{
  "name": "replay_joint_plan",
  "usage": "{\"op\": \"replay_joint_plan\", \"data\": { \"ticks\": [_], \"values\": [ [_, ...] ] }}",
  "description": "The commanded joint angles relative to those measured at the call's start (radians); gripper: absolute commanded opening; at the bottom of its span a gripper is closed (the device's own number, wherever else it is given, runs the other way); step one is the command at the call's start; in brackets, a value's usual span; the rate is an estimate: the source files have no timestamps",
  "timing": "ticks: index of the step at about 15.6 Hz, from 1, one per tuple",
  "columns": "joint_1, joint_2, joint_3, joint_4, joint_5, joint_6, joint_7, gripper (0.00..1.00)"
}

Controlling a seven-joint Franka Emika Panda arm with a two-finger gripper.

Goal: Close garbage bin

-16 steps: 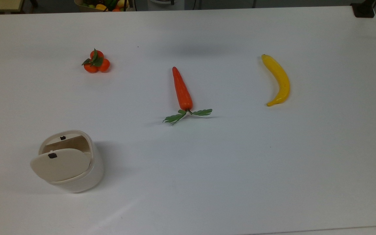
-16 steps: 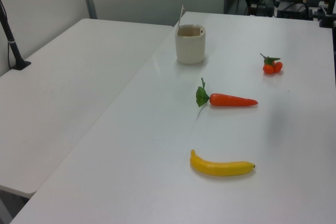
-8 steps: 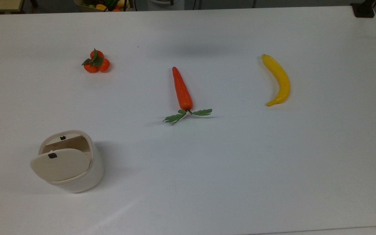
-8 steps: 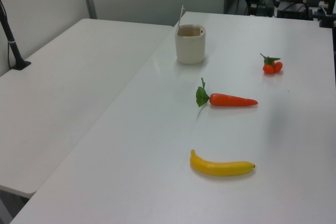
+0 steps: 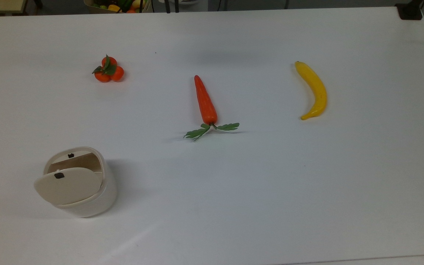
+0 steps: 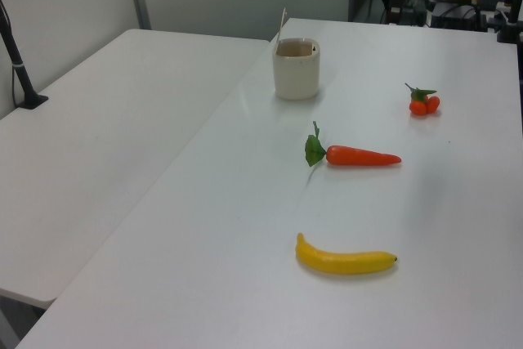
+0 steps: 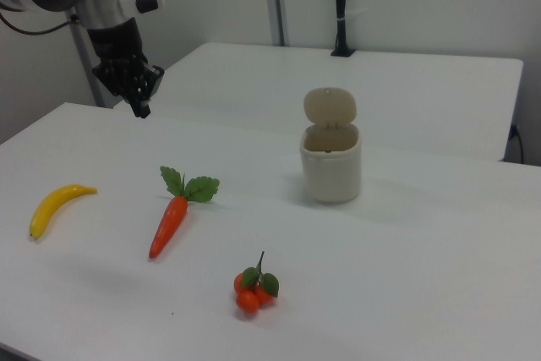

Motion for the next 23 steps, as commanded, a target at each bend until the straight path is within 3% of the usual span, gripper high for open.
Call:
{"op": "replay_joint_plan", "data": {
  "ticks": [1, 10, 23],
  "values": [
    [-0.006, -0.008, -0.006, -0.01, 0.03, 0.027, -0.026, 0.0],
    [-0.01, -0.005, -0.006, -0.007, 0.03, 0.094, -0.014, 0.0],
    [-0.076, 0.136, -0.006, -0.005, 0.026, 0.683, -0.012, 0.0]
  ]
}}
